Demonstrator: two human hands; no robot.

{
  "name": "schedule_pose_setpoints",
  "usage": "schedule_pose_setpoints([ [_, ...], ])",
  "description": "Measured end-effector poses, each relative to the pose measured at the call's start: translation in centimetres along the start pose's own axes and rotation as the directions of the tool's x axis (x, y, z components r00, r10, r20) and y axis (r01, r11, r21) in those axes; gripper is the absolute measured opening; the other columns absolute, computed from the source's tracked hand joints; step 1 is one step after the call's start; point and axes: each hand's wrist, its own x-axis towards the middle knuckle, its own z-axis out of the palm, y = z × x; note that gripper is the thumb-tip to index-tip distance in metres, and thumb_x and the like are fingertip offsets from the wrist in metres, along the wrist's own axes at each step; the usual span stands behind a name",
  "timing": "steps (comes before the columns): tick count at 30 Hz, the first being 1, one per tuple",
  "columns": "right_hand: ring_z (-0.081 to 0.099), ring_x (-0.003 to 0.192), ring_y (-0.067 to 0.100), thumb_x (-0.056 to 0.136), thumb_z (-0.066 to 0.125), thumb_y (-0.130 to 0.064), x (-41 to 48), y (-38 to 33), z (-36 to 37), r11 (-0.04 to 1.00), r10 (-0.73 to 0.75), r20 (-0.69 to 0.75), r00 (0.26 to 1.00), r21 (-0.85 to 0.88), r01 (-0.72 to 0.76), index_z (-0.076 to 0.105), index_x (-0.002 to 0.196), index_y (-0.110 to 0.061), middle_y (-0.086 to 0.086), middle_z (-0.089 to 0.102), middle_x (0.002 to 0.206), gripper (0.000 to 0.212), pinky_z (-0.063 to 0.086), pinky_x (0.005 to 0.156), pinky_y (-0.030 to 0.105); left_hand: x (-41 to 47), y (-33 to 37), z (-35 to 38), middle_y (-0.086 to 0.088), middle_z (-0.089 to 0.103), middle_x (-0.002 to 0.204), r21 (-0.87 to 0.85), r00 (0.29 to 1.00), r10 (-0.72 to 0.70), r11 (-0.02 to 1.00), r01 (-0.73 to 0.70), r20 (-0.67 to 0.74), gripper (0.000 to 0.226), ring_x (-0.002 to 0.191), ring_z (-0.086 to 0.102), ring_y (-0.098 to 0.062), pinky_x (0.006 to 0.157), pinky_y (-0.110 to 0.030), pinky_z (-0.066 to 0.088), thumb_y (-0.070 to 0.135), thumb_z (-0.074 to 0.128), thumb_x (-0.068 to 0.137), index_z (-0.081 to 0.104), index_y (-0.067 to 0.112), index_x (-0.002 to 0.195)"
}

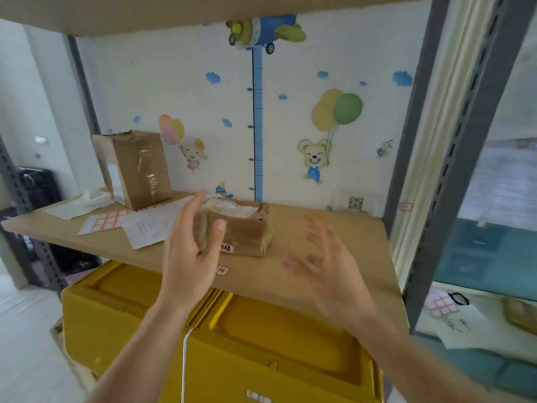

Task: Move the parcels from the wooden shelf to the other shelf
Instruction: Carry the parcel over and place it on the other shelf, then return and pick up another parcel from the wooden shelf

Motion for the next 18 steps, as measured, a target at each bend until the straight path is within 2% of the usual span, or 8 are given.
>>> schedule_pose_setpoints([
  [1,0.05,0.121,-0.012,0.085,0.072,-0.055,-1.3,-0.3,-2.1,0.999,-0.05,-0.016,0.999,0.011,0.05,0.026,0.157,-0.046,-0.023,0.043,0.155,0.086,0.046,0.096,0.018,-0.7,2.2,0.9,0.006,0.052,0.152,-0.067,0.996,0.081,0.995,-0.078,0.048,0.06,0.142,0.047,-0.011,0.113,-0.036,0.04,0.044,0.053,0.102,0.045,0.015,0.153],
  [3,0.048,0.13,-0.012,0.084,0.069,-0.06,-4.1,-1.0,-7.1,0.989,-0.145,-0.068,0.987,0.018,0.147,0.031,0.154,-0.047,-0.031,0.044,0.152,0.081,0.048,0.097,0.015,-2.2,7.1,3.2,0.005,0.057,0.149,-0.195,0.966,0.224,0.961,-0.197,0.13,0.054,0.14,0.051,-0.009,0.11,-0.033,0.045,0.036,0.053,0.101,0.05,0.012,0.149],
  [5,0.048,0.138,-0.004,0.087,0.069,-0.057,-7.1,-1.3,-12.9,0.977,-0.214,-0.149,0.965,-0.012,0.214,0.038,0.152,-0.04,-0.028,0.049,0.151,0.074,0.05,0.098,0.015,-4.2,12.3,6.2,0.0,0.059,0.149,-0.33,0.921,0.342,0.904,-0.27,0.184,0.051,0.139,0.054,-0.013,0.108,-0.032,0.047,0.029,0.053,0.102,0.051,0.007,0.148],
  [7,0.051,0.139,0.006,0.086,0.073,-0.046,-10.5,-0.9,-19.3,0.966,-0.259,-0.244,0.935,-0.072,0.249,0.044,0.149,-0.033,-0.019,0.052,0.151,0.071,0.052,0.1,0.026,-6.7,17.2,9.7,-0.007,0.058,0.15,-0.455,0.875,0.43,0.84,-0.297,0.222,0.051,0.139,0.055,-0.021,0.108,-0.039,0.049,0.024,0.053,0.102,0.049,0.003,0.149],
  [10,0.051,0.139,0.008,0.083,0.077,-0.038,-16.4,0.6,-29.5,0.961,-0.259,-0.366,0.894,-0.186,0.202,0.046,0.149,-0.027,-0.016,0.053,0.152,0.074,0.053,0.103,0.038,-10.7,24.3,15.9,-0.007,0.056,0.152,-0.562,0.819,0.509,0.772,-0.298,0.264,0.052,0.141,0.053,-0.023,0.108,-0.049,0.049,0.024,0.052,0.103,0.047,0.003,0.15],
  [13,0.048,0.142,0.006,0.084,0.075,-0.042,-22.7,2.1,-39.2,0.946,-0.245,-0.455,0.856,-0.305,0.109,0.044,0.153,-0.022,-0.014,0.052,0.154,0.078,0.051,0.106,0.044,-15.1,31.8,22.6,-0.002,0.056,0.152,-0.663,0.782,0.56,0.699,-0.268,0.275,0.051,0.14,0.053,-0.019,0.11,-0.047,0.047,0.028,0.052,0.103,0.048,0.007,0.149],
  [18,0.046,0.143,0.005,0.085,0.072,-0.046,-33.5,3.4,-53.6,0.895,-0.231,-0.574,0.786,-0.441,-0.06,0.043,0.154,-0.022,-0.011,0.052,0.154,0.079,0.048,0.108,0.048,-23.1,47.1,34.0,-0.008,0.056,0.151,-0.833,0.701,0.651,0.532,-0.15,0.29,0.05,0.141,0.052,-0.019,0.111,-0.048,0.046,0.028,0.053,0.102,0.047,0.01,0.148],
])
